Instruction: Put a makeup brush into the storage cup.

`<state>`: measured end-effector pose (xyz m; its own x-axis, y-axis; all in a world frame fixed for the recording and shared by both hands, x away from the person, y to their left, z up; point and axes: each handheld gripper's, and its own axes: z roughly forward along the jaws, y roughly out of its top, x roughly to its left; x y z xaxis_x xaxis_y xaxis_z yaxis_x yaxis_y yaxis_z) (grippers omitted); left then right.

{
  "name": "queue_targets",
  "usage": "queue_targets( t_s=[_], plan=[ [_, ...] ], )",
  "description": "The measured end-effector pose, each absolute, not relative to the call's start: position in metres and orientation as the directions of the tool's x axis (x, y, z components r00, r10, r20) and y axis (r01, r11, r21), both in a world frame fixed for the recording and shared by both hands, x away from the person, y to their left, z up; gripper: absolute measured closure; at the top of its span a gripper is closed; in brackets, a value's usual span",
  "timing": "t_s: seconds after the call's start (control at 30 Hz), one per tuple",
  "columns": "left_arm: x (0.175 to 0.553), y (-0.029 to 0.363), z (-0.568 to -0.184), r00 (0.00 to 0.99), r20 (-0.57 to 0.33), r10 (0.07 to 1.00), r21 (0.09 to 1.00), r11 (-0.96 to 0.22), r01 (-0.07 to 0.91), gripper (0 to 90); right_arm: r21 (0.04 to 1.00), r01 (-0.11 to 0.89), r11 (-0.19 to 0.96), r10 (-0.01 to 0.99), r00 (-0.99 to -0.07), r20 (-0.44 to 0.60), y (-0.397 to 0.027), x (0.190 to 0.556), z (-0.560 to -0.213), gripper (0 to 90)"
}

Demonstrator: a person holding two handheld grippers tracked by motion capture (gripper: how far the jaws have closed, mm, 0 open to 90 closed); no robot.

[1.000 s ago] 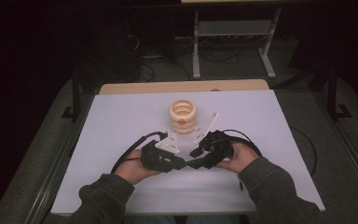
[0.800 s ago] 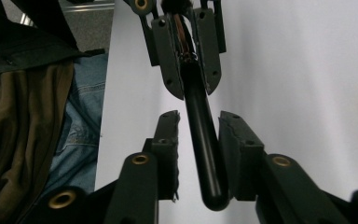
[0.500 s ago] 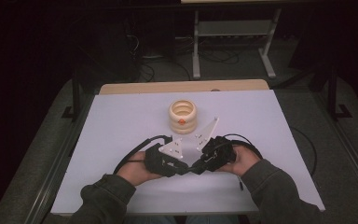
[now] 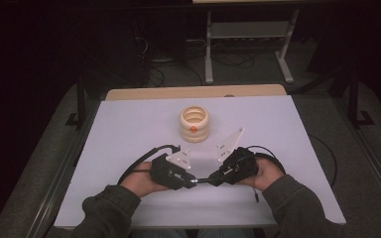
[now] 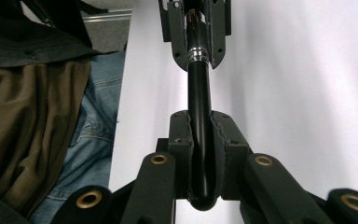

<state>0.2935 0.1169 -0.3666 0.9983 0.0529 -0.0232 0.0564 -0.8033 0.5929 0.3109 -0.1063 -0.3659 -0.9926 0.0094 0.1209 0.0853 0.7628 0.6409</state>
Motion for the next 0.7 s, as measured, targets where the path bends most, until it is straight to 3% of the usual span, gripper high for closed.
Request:
queue_targets(
  t_s=[0.13,0.3,0.43,0.57,0.7],
  plan=[
    [0.291,0.115,-0.367,0.999,-0.022,0.047,0.574,-0.817,0.051,77.1,0.612,0.119,0.782,0.028,-0.987,0.156,-0.102,0.314,-0.370,70.4],
    [0.289,0.111,-0.369,0.998,-0.026,0.051,0.555,-0.830,0.057,77.3,0.574,0.091,0.814,0.010,-0.990,0.144,-0.093,0.314,-0.370,68.2],
    [0.290,0.110,-0.368,0.999,-0.019,0.032,0.550,-0.835,0.037,77.4,0.555,0.081,0.828,-0.002,-0.989,0.148,-0.085,0.312,-0.374,76.8],
    [0.290,0.113,-0.366,1.000,-0.026,0.011,0.563,-0.826,0.024,76.6,0.556,0.063,0.829,-0.021,-0.989,0.144,-0.085,0.309,-0.376,78.2],
    [0.292,0.117,-0.365,0.998,-0.045,0.050,0.591,-0.804,0.067,63.7,0.571,0.064,0.818,-0.014,-0.991,0.132,-0.089,0.308,-0.376,78.3]
  ],
)
